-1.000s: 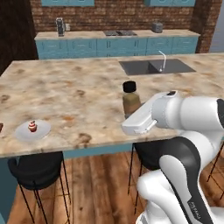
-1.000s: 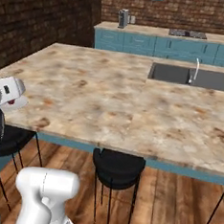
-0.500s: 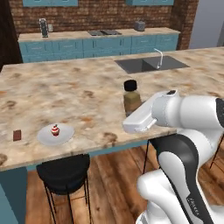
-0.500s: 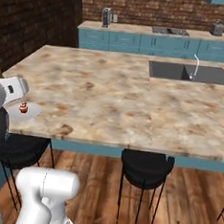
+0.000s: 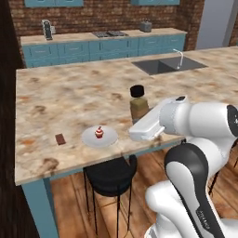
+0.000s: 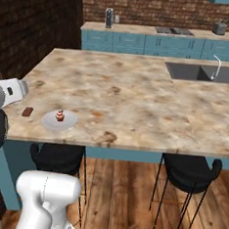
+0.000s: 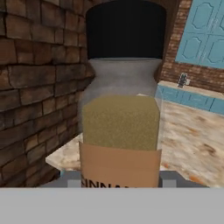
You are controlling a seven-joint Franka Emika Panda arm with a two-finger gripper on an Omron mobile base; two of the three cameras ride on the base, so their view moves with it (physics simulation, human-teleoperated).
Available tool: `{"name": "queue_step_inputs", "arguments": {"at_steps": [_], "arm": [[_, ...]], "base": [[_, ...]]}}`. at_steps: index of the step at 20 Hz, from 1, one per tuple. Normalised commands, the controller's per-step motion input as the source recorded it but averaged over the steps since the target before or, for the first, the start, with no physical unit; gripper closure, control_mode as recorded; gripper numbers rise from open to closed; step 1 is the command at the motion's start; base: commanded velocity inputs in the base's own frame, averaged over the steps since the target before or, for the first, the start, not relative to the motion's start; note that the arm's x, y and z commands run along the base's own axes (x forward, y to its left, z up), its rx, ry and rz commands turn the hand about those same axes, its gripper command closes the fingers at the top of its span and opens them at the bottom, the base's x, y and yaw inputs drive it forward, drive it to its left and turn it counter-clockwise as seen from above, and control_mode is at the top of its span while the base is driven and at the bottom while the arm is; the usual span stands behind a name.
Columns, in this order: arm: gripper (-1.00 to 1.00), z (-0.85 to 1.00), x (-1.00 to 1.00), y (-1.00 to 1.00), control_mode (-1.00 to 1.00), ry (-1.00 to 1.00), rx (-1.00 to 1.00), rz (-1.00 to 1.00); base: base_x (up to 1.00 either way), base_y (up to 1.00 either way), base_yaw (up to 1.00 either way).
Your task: Take the cinnamon bottle from the cabinet and place it on the dining table, next to the plate with the cupcake. Then take the chocolate from the dining counter and place it on the cupcake plate.
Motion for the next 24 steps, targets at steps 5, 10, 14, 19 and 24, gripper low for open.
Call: {"name": "queue_step_inputs", "arguments": {"at_steps": [5, 10, 14, 19, 24], "arm": [[1.00, 0.00, 0.00, 0.00, 1.00, 0.00, 0.00, 0.00], [1.00, 0.00, 0.00, 0.00, 1.00, 0.00, 0.00, 0.00], [1.00, 0.00, 0.00, 0.00, 1.00, 0.00, 0.00, 0.00], [1.00, 0.00, 0.00, 0.00, 1.00, 0.00, 0.00, 0.00], [1.00, -0.06, 0.44, -0.46, -1.00, 0.08, 0.04, 0.15]], "base": [[0.35, 0.46, -0.13], [0.53, 0.49, -0.07], [0.36, 0.66, -0.03], [0.52, 0.14, 0.00], [0.26, -0.06, 0.03]]}}
